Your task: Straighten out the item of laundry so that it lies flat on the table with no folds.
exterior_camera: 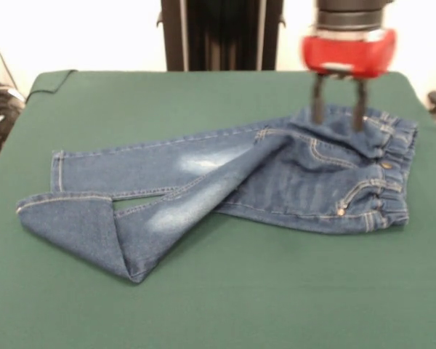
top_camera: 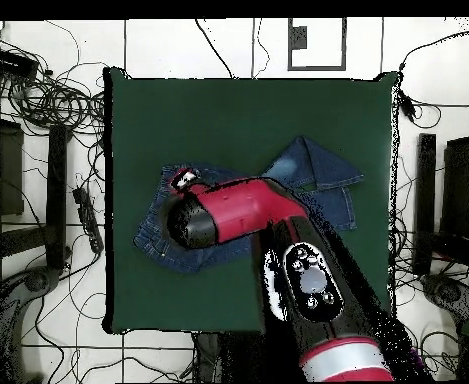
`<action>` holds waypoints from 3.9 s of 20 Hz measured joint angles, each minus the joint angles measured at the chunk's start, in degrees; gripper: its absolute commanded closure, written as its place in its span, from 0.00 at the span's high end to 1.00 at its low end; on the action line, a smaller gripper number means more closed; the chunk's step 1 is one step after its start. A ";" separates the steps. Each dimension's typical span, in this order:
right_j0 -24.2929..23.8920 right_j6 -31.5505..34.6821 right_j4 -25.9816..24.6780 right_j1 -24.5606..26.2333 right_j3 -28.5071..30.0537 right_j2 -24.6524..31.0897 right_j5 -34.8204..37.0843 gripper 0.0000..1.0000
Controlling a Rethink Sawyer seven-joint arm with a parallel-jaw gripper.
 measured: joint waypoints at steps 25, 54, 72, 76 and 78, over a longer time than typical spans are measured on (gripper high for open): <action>4.32 -16.41 -20.91 14.15 -5.24 -3.57 -1.22 1.00; 31.91 -14.38 2.85 26.42 -20.89 -33.94 4.10 1.00; 34.98 -12.52 21.98 31.11 -22.53 -42.25 5.08 1.00; 34.54 -12.52 27.61 31.67 -22.51 -43.10 6.31 1.00; 34.64 -12.51 30.62 32.22 -22.51 -43.96 6.50 1.00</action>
